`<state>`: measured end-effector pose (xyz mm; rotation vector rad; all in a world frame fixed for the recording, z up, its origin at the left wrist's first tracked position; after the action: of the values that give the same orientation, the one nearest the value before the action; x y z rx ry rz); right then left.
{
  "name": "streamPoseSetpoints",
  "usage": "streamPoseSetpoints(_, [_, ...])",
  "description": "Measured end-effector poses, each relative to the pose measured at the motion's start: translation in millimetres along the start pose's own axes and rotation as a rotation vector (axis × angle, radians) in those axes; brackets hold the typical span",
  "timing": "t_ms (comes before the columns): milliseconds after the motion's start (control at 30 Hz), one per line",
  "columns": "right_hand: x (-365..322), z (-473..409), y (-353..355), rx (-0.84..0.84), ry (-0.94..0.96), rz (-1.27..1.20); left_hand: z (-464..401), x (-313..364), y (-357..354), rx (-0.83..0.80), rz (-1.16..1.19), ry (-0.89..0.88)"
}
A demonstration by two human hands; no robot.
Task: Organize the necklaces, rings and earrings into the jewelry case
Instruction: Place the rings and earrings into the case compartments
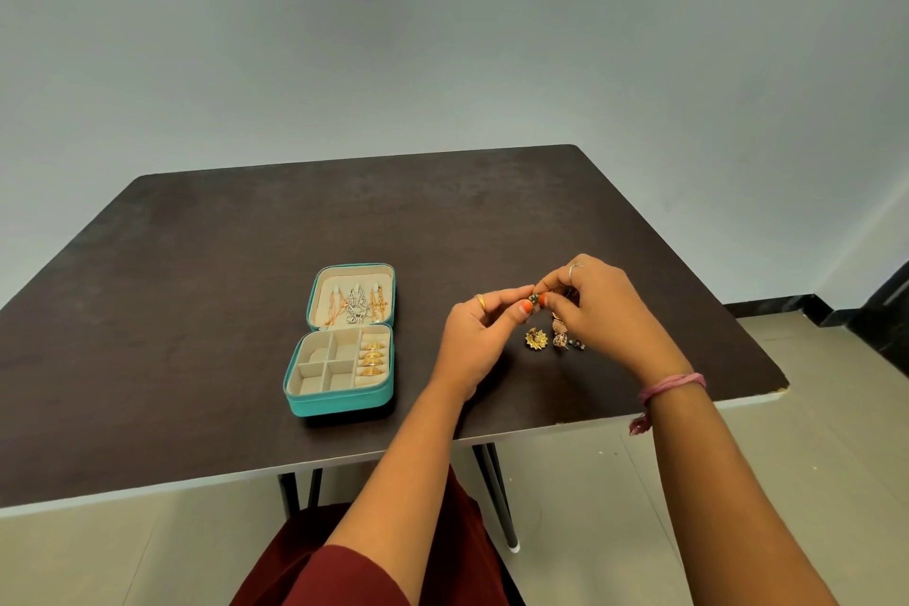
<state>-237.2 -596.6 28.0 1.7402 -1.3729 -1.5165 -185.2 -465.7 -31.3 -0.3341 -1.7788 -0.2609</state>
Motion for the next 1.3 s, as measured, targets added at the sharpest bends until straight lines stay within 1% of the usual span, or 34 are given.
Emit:
streamPoseSetpoints(67, [6, 2, -1, 0.044, -0.037, -0.122, -1, -1, -1, 0.002, -0.005, 0.005])
streamPoseSetpoints(133, [15, 4, -2, 0.064, -0.124, -0.350, -1, -3, -2, 0.007, -0.016, 0.012])
streamPoseSetpoints(233, [23, 8, -7, 0.017, -0.256, -0.709, -1, -4, 1, 0.032, 0.031, 0.043])
streamPoseSetpoints(300, [26, 9, -12, -0.018, -0.336, -0.887, -2, -5, 4, 0.064, 0.113, 0.086])
streamPoseSetpoints(400, [23, 10, -15, -0.036, -0.403, -1.085, -3, -3, 6, 0.126, 0.182, 0.135])
streamPoseSetpoints(500, [20, 9, -18, -0.019, -0.480, -1.206, -3, -2, 7, 0.162, 0.245, 0.203])
streamPoseSetpoints(600, [19, 9, -23, -0.014, -0.530, -1.199, -4, 3, 11, 0.196, 0.382, 0.320])
streamPoseSetpoints(667, [19, 8, -25, 0.000, -0.534, -1.106, -6, 9, 13, 0.222, 0.432, 0.383])
streamPoseSetpoints(700, [19, 8, -26, 0.009, -0.531, -1.061, -8, 12, 15, 0.225, 0.421, 0.400])
streamPoseSetpoints(767, [16, 7, -27, 0.018, -0.524, -1.015, -13, 20, 19, 0.188, 0.353, 0.418])
streamPoseSetpoints(900, [12, 5, -30, 0.012, -0.497, -1.028, -26, 39, 34, 0.031, 0.242, 0.454])
streamPoseSetpoints(1000, [6, 2, -35, 0.001, -0.470, -1.013, -36, 52, 55, -0.030, 0.146, 0.476])
streamPoseSetpoints(1167, [-12, -6, -52, -0.029, -0.398, -0.951, -46, 57, 87, -0.105, -0.175, 0.536])
streamPoseSetpoints(1300, [-27, -13, -75, -0.058, -0.419, -0.915, -50, 53, 94, -0.123, -0.404, 0.569])
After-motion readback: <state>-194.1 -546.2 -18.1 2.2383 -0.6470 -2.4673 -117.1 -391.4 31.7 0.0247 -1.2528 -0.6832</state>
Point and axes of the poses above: each hand's wrist, its own z-axis away from the middle knuckle, its own y-axis out of the back of the hand, x = y × z, the point moved 3 cm from there along -z, towards the middle knuckle, and after that the axes turned 7 degrees about x, right-handed, at the moved point
